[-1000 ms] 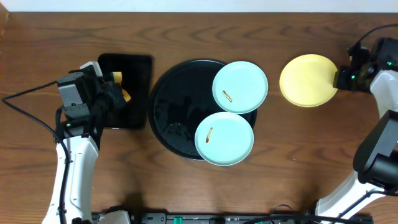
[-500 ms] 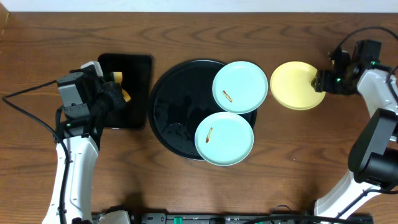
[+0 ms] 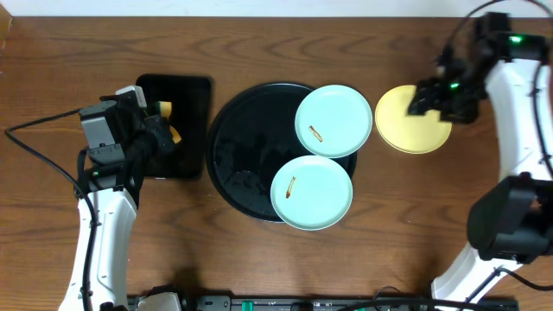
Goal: Clean dirty plates on tray and stack at the side
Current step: 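Reach the right gripper to the near pale green plate's rim and grip it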
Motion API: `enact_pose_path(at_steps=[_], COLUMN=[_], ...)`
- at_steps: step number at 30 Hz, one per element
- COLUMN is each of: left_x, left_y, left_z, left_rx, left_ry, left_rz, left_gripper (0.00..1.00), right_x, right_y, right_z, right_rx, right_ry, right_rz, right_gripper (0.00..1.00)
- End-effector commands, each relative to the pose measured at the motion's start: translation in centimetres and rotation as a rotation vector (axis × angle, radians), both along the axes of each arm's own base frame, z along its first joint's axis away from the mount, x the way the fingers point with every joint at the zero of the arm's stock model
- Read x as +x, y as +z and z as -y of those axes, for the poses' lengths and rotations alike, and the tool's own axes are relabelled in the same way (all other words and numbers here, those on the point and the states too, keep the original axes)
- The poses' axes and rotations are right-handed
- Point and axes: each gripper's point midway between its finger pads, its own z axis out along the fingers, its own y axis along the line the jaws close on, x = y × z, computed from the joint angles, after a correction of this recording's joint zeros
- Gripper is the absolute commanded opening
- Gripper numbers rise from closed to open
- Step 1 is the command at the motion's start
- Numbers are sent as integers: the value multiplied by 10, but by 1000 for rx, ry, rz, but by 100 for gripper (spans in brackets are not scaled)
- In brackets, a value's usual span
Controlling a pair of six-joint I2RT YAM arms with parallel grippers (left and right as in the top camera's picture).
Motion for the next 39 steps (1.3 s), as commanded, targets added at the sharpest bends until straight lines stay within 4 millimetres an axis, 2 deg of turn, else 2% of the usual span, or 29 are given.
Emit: enact_pose_path(at_steps=[1, 3, 7, 10, 16, 21, 25, 33, 39], left_x=[2, 2, 1, 1, 1, 0, 0, -1, -2], left_y=[5, 5, 4, 4, 4, 3, 2, 1, 0], left_z=[-1, -1, -1, -1, -1, -1, 0, 0, 0], left_rx=[14, 14, 13, 13, 12, 12, 11, 9, 8], left_ry=[-14, -13, -14, -14, -14, -14, -14, -14, -14], left_rz=[15, 14, 11, 11, 8, 5, 0, -3, -9], left_gripper=[7, 7, 7, 7, 7, 7, 7, 7, 7], right_x=[-16, -28, -58, -75, -109, -125, -137, -142, -142], right_y=[2, -2, -12, -26, -55, -73, -81, -93, -101], right_z=[-32, -48, -86, -99, -108, -117, -117, -120, -120], right_rx=[15, 7, -10, -68, -198, -219, -229, -207, -207], right_ry=[14, 49, 146, 163, 210, 233, 227, 187, 143], right_rz=[-56, -102, -193, -241, -326, -357, -388, -404, -401], right_gripper=[71, 66, 41, 42, 44, 43, 42, 40, 27])
